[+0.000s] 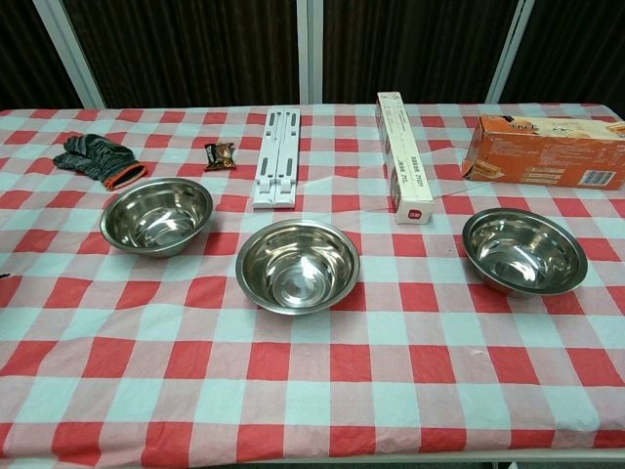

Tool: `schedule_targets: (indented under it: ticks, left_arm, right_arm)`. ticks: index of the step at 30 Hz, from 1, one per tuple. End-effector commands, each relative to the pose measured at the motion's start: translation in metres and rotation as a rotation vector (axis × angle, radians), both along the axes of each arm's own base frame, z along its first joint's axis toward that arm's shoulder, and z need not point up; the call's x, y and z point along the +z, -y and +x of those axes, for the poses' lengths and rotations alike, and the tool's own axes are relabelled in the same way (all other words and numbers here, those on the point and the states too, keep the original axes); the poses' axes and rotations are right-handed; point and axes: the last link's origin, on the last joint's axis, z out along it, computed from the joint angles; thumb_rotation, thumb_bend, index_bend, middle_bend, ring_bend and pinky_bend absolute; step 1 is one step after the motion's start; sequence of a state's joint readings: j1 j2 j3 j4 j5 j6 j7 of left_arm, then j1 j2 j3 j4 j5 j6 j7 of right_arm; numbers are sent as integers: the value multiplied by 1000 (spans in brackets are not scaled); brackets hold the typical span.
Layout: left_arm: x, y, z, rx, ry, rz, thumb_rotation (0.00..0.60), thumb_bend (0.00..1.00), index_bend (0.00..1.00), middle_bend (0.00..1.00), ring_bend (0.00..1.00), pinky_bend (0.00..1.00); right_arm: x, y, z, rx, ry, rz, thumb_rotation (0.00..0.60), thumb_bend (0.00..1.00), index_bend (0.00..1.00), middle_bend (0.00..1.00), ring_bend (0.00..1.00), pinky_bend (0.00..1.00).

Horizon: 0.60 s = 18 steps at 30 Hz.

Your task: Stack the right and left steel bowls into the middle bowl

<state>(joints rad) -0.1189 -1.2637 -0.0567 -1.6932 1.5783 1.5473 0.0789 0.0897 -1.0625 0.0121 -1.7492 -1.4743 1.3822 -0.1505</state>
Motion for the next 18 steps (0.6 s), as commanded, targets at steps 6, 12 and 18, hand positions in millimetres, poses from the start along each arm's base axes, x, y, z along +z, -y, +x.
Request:
schedule_targets:
  ticks: [6, 12, 18]
  left_arm:
    - [1, 0, -1, 3, 3, 7, 600, 209, 262, 288, 216, 284]
    - [3, -3, 2, -6, 5, 8, 600, 209, 262, 288, 216, 284]
    - [3, -3, 2, -2, 9, 2, 600, 209, 262, 288, 216, 283]
  right_arm:
    - [1, 0, 0, -1, 0, -3, 600, 44, 0, 0, 0, 0]
    - [3, 1, 2, -1, 11, -10, 600, 40, 0, 0, 0, 0]
    - [3, 1, 7, 18, 6, 2, 600, 34, 0, 0, 0, 0]
